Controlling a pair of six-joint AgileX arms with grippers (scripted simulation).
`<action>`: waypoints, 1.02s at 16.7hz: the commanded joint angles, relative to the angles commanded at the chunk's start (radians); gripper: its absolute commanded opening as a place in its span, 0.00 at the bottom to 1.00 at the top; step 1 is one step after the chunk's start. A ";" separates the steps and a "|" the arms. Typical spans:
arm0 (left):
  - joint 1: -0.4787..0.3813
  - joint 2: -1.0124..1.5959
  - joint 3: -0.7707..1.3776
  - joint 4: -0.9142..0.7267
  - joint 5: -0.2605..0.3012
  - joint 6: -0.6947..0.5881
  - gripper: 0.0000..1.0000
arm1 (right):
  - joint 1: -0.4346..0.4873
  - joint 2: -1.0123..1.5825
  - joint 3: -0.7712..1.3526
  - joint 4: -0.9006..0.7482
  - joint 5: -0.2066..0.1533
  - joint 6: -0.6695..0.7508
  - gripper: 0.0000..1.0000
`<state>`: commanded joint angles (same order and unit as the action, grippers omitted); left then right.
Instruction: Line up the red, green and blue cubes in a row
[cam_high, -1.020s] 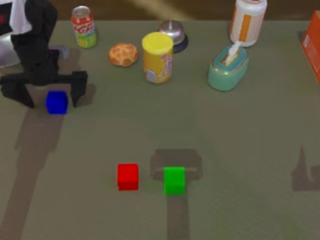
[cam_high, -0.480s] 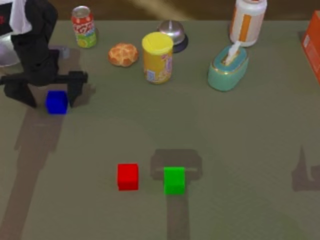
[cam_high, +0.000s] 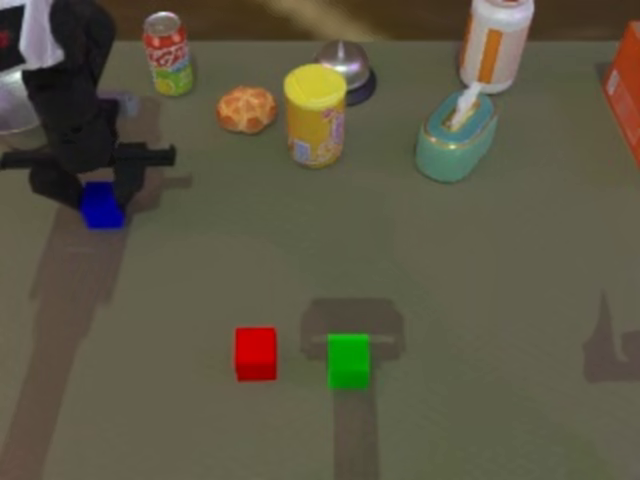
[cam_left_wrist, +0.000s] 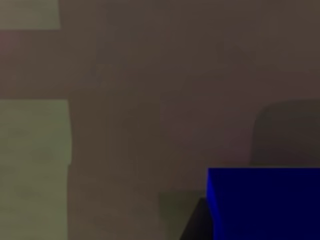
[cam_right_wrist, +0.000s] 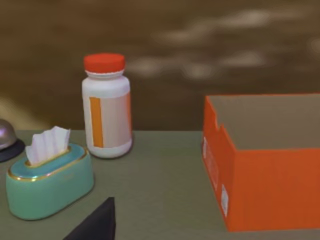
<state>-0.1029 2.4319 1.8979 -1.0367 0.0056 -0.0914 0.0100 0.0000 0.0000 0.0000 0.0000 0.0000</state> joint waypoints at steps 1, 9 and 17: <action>0.000 0.000 0.000 0.000 0.000 0.000 0.00 | 0.000 0.000 0.000 0.000 0.000 0.000 1.00; 0.002 -0.015 0.003 -0.004 -0.001 0.002 0.00 | 0.000 0.000 0.000 0.000 0.000 0.000 1.00; 0.019 -0.061 0.175 -0.227 -0.002 0.000 0.00 | 0.000 0.000 0.000 0.000 0.000 0.000 1.00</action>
<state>-0.0835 2.3710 2.0727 -1.2641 0.0035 -0.0918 0.0100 0.0000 0.0000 0.0000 0.0000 0.0000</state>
